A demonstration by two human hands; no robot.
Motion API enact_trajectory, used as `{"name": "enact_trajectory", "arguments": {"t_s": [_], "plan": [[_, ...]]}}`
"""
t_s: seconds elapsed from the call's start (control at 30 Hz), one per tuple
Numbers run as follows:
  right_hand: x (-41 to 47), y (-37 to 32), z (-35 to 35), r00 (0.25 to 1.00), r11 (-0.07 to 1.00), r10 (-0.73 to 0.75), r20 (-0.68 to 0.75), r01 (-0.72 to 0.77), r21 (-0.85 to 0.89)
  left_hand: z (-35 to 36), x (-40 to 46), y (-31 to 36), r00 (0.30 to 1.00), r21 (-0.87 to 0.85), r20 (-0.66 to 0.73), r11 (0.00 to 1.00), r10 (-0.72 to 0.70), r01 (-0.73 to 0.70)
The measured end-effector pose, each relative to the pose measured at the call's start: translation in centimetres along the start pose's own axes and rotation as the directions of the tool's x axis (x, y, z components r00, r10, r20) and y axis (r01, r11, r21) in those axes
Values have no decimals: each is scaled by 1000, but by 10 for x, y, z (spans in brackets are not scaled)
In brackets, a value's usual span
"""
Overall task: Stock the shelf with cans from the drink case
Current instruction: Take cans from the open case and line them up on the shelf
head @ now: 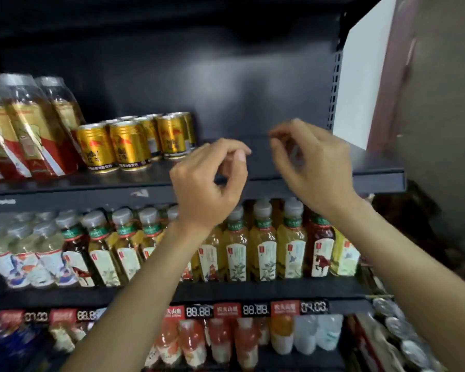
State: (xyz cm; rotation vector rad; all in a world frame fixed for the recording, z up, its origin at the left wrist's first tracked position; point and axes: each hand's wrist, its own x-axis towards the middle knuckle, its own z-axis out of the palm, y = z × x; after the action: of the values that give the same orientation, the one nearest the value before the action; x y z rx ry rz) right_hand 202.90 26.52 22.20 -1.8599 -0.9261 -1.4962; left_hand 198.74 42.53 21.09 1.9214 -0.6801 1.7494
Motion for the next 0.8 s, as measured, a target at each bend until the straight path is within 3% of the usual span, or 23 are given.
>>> {"name": "enact_trajectory", "arguments": {"t_s": [0.13, 0.23, 0.3, 0.4, 0.53, 0.67, 0.73, 0.8], "plan": [[-96, 9, -64, 1000, 999, 15, -3, -15, -48, 32, -59, 74, 971, -133, 208, 979, -122, 152], [-171, 26, -107, 977, 995, 95, 191, -95, -8, 60, -106, 126, 868, -150, 413, 920, -274, 362], [-216, 41, -139, 918, 978, 199, 343, -208, -13, 79, -139, 159, 786, -134, 507, 869, -354, 477], [-277, 70, -187, 782, 934, 331, 529, -351, -67, 108, -184, 204, 676, -86, 583, 793, -451, 603], [-348, 119, -239, 604, 860, 456, 654, -488, -150, 149, -244, 251, 528, 44, 641, 713, -557, 699], [-410, 173, -270, 316, 694, 590, 743, -668, -267, 182, -305, 280, 239, 240, 701, 538, -672, 808], [-437, 201, -279, 203, 651, 584, 786, -696, -304, 201, -328, 291, 148, 304, 732, 513, -665, 803], [-461, 226, -282, 119, 653, 565, 816, -670, -354, 221, -344, 300, 94, 344, 782, 553, -616, 759]]}}
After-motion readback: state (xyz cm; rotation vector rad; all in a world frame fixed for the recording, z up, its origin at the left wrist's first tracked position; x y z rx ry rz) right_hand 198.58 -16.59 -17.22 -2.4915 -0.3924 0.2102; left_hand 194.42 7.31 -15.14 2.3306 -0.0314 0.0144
